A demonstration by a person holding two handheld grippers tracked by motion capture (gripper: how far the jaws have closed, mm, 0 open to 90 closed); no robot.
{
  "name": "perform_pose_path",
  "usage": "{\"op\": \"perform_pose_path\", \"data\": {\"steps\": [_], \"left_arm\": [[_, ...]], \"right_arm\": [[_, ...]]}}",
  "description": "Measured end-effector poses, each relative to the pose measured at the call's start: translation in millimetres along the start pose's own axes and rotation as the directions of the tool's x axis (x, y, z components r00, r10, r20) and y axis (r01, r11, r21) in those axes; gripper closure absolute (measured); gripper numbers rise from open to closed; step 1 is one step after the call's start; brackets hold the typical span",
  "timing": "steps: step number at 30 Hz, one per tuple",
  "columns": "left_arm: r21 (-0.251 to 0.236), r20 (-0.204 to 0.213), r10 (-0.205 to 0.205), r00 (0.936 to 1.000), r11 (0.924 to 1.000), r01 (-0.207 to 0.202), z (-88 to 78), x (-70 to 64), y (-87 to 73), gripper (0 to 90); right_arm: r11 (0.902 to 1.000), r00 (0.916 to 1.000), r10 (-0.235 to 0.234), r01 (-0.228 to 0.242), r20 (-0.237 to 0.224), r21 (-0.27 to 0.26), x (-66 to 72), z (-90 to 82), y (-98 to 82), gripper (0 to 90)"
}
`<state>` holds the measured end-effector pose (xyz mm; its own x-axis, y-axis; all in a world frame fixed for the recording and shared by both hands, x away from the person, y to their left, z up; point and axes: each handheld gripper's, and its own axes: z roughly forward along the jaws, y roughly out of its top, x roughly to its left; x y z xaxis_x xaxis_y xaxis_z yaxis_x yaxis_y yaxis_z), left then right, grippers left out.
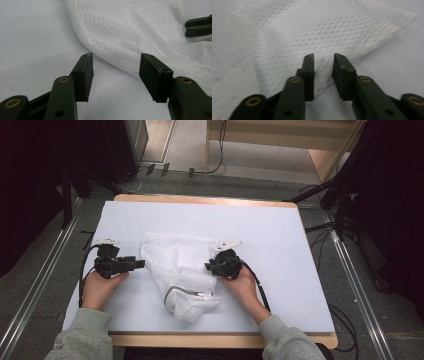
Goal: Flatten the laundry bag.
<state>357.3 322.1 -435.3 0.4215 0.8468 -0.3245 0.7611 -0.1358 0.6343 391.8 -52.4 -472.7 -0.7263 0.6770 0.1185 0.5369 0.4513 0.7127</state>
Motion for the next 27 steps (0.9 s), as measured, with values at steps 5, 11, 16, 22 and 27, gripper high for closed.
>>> {"op": "perform_pose_path", "data": {"steps": [5,11,16,22,27], "left_arm": [[0.005,0.004,0.003,1.0,1.0,-0.003,0.9,-0.6,0.2,46.3],[0.001,0.009,0.003,1.0,1.0,-0.003,1.2,0.1,0.0,46.3],[0.002,0.011,0.003,0.9999,1.0,-0.003,1.2,-0.2,-0.1,46.3],[0.009,0.015,0.008,0.9999,0.9999,-0.009,2.8,-1.6,0.3,46.3],[0.015,0.018,0.012,0.9998,0.9998,-0.012,3.9,-3.0,0.3,46.3]], "right_arm": [[0.9998,0.9997,0.022,-0.022,-0.01,0.001,-6.2,0.2,0.5,89.1],[0.9986,0.9984,0.051,-0.051,-0.026,0.018,-13.6,-3.7,5.5,90.0],[0.9951,0.995,0.099,-0.099,-0.015,-0.007,-30.6,-15.9,7.6,90.0],[0.9892,0.9894,0.145,-0.145,0.007,-0.023,-53.9,-27.3,5.7,90.0],[0.9799,0.98,0.197,-0.196,0.029,-0.037,-74.7,-37.4,3.8,90.0]]}}
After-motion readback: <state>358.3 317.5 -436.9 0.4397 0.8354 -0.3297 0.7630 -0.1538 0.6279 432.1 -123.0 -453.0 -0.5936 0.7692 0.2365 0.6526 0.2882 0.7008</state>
